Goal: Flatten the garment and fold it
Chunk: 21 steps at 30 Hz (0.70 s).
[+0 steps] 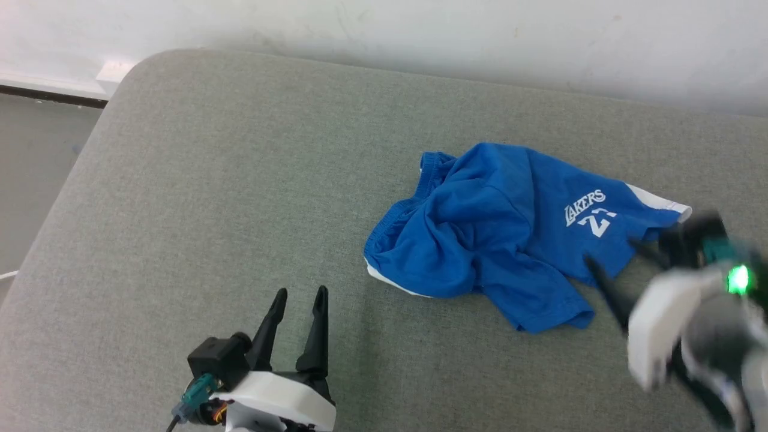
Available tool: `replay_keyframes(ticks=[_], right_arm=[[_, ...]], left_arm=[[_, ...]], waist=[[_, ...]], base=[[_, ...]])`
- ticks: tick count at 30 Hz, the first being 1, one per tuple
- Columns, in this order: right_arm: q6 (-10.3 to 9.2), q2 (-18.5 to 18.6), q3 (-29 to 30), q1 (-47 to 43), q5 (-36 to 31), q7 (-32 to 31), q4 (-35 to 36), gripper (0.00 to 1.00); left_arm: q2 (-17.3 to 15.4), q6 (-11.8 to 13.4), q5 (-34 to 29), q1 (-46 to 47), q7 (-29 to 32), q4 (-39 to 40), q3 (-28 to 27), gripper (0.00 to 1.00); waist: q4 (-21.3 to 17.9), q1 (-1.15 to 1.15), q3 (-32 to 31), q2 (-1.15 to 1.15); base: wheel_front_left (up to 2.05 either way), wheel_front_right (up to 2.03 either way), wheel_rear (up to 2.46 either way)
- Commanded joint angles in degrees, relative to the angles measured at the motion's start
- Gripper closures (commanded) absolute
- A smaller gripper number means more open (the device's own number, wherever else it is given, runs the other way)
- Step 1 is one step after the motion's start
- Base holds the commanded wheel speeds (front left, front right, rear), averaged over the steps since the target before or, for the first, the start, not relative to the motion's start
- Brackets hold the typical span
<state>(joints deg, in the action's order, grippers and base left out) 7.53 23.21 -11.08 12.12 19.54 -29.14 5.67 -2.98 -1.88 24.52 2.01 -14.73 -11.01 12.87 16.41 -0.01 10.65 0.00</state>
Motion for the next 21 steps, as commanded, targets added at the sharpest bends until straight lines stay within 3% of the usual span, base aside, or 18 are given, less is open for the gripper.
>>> replay_keyframes(ticks=[1,5,8,21], right_arm=[[-0.04,-2.3,1.8,-4.5,-1.2,-0.9,3.0,0.0],[-0.04,-8.8,5.6,-15.7,-4.5,-2.5,11.9,0.0],[-0.04,-11.1,4.7,-19.0,-6.7,-2.0,13.9,0.0],[-0.04,-9.7,1.1,-14.1,-12.0,1.0,5.2,0.0]], left_arm=[[0.0,0.2,-0.5,-0.8,-0.3,0.2,-0.2,0.0],[0.0,0.2,-0.5,-1.1,-0.3,0.4,-0.4,0.0],[0.0,0.0,-0.5,-0.7,-0.3,0.5,-0.4,0.0],[0.0,-0.7,-0.4,0.9,-0.3,0.0,-0.2,0.0]], waist=[[-0.1,0.01,0.1,0.0],[-0.9,0.01,0.6,0.0],[-1.5,0.01,1.0,0.0],[-0.2,0.01,2.7,0.0]], base=[[0.0,0.0,0.0],[0.0,0.0,0.0],[0.0,0.0,0.0],[0.0,0.0,0.0]])
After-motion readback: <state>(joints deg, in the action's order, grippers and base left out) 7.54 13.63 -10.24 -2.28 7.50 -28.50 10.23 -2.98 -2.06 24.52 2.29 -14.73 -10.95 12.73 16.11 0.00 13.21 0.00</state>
